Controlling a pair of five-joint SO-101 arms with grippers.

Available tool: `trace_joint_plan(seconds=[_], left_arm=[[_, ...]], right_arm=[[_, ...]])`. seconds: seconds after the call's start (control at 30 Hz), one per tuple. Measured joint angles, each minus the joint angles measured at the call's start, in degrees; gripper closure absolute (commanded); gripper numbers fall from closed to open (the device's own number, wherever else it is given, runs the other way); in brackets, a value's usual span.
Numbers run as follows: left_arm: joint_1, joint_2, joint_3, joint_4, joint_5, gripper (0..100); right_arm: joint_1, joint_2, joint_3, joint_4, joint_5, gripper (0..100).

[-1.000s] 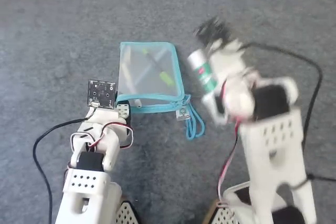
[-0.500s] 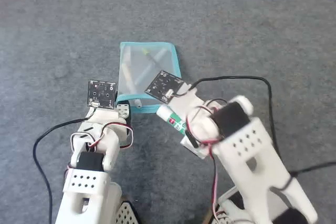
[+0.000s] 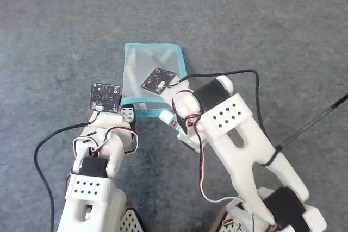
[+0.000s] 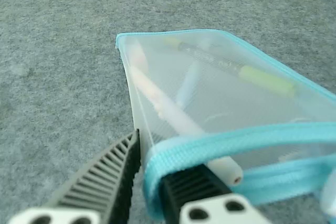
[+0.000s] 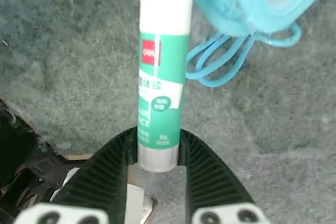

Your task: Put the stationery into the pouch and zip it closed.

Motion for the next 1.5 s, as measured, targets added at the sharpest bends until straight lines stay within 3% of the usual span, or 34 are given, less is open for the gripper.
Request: trace_joint_plan(seconds=[0.7, 1.13, 1.4, 1.5], left_arm=[[0.0, 0.0, 0.0, 0.0, 0.0, 99], [0.0, 0.0, 0.0, 0.0, 0.0, 99], [-0.09, 0.0, 0.0, 0.0, -1.32, 99], [-0.09, 0.0, 0.0, 0.0, -1.58, 99]], right_arm=[[0.0, 10.55, -9.32, 0.0, -1.49, 99.1], [0.0, 28.75, -32.53, -0.18, -5.71, 98.6], [-1.41, 33.85, -40.79, -1.32, -7.91, 69.0], [-3.16, 33.85, -42.2, -1.32, -8.18, 64.1]])
